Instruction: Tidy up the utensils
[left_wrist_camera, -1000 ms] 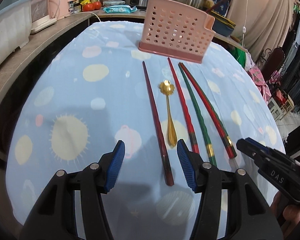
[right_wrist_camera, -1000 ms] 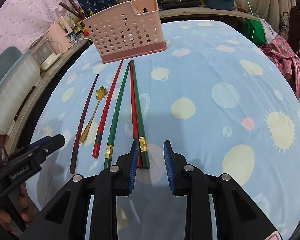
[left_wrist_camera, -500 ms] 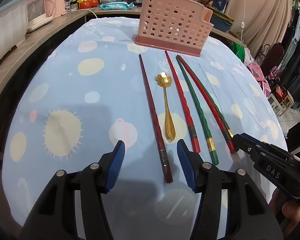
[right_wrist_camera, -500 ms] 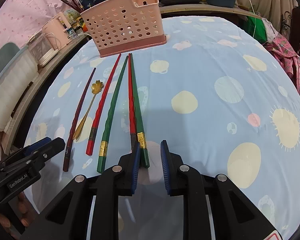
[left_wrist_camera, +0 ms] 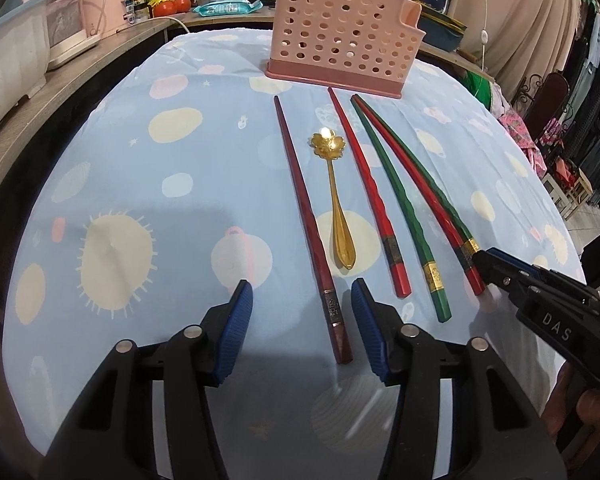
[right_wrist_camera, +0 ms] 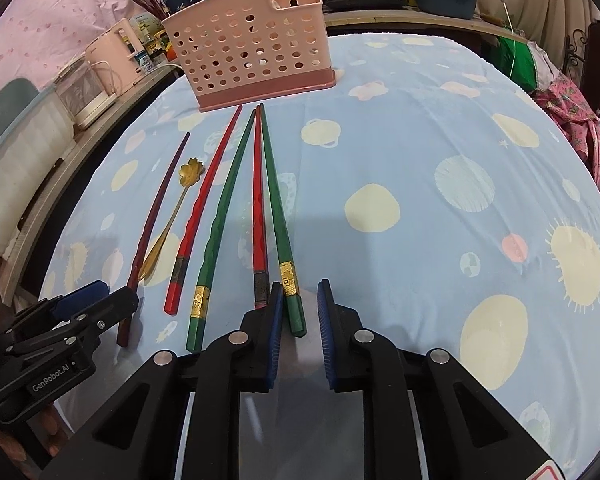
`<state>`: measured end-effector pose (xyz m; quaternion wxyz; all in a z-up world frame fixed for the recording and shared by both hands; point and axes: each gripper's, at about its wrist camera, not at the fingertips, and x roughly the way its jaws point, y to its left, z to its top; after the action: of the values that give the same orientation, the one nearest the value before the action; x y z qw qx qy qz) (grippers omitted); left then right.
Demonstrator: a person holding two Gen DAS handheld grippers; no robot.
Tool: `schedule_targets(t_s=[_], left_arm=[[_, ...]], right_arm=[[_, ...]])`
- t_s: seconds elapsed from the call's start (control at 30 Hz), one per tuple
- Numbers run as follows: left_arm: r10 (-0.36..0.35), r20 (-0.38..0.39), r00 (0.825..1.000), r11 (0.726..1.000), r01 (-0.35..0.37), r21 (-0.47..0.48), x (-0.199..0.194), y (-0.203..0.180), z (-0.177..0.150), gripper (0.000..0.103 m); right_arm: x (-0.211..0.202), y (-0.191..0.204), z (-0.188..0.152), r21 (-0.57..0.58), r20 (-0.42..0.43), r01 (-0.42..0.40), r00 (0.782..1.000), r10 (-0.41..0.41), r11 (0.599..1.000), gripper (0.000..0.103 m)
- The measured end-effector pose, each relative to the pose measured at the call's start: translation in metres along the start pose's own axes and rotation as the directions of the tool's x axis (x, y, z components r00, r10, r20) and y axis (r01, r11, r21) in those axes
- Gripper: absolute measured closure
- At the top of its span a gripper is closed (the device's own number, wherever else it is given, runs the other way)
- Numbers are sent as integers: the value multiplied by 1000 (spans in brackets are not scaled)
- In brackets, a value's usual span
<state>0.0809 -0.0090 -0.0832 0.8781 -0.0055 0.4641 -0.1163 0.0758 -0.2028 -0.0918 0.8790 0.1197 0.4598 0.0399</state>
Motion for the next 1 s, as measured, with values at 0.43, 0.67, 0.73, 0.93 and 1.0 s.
schedule_targets(t_s=[0.43, 0.67, 0.73, 0.93, 1.0], left_arm=[[-44, -5, 999, 999, 44, 9, -4, 1, -4, 94], [-51, 9, 999, 999, 51, -11, -13, 6, -4, 95], [-50, 20, 999, 999, 50, -15, -18, 7, -3, 95], [-51, 58, 997, 998, 53, -29, -37, 10, 3, 95], [-54, 73, 996, 998, 56, -29, -43, 11, 6, 95]], right_arm=[[-4, -4, -3, 8, 5, 3, 1000, -3, 1000, 94], [-12, -6, -5, 18, 14, 3, 1000, -3, 1000, 95], [-17, -7, -4, 22, 23, 0, 1000, -1, 1000, 95], [-31, -8, -2, 27, 54, -8, 999, 7, 1000, 96], [-37, -9, 0, 30, 68, -9, 998, 7, 1000, 96]])
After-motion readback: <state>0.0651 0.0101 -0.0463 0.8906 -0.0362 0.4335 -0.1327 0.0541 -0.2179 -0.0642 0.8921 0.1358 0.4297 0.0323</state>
